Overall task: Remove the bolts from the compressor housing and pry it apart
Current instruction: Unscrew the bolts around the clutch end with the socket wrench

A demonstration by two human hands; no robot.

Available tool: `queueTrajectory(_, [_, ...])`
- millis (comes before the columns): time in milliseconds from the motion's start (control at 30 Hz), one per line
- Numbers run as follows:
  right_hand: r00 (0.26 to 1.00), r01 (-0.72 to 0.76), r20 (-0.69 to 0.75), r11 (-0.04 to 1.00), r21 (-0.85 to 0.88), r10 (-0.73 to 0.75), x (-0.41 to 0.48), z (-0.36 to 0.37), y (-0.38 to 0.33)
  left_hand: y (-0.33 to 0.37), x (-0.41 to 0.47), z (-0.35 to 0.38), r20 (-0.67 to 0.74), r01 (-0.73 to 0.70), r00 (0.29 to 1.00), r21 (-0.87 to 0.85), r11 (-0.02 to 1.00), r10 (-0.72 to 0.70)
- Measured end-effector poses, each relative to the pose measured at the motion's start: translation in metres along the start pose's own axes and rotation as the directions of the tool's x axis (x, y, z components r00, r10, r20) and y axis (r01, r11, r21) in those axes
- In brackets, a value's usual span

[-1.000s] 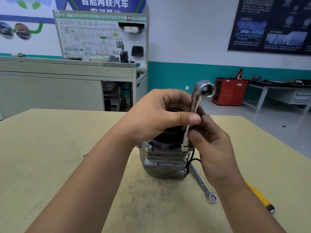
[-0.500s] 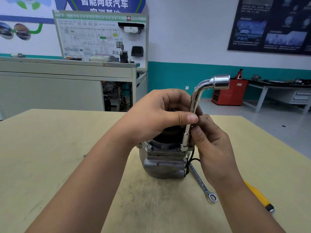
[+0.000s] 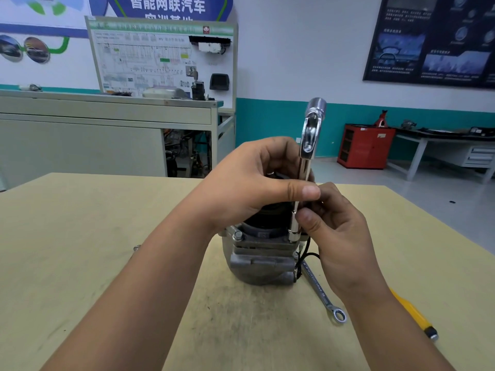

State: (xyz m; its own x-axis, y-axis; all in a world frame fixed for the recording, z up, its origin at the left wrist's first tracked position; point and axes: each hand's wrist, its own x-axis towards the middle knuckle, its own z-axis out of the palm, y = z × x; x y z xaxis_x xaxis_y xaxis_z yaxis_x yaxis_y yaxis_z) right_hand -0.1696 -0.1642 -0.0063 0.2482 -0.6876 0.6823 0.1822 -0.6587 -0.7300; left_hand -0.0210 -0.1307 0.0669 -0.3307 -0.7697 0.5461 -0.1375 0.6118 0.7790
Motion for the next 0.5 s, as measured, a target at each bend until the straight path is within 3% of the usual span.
queueTrajectory(233, [1.000,-0.017,-0.010,1.000,0.022,0.018,0.0007,-0.0014,0.0035,-0.0029,-0.0011,-0.0035,0.063,0.009,0.998,-0.170,0.985,0.002])
queueTrajectory(500, [1.000,0.011,0.001,1.000,0.011,-0.011,0.0002,-0.0002,-0.0008,-0.0003,-0.0012,-0.0014,-0.026,-0.001,1.000,-0.084,0.996,-0.001])
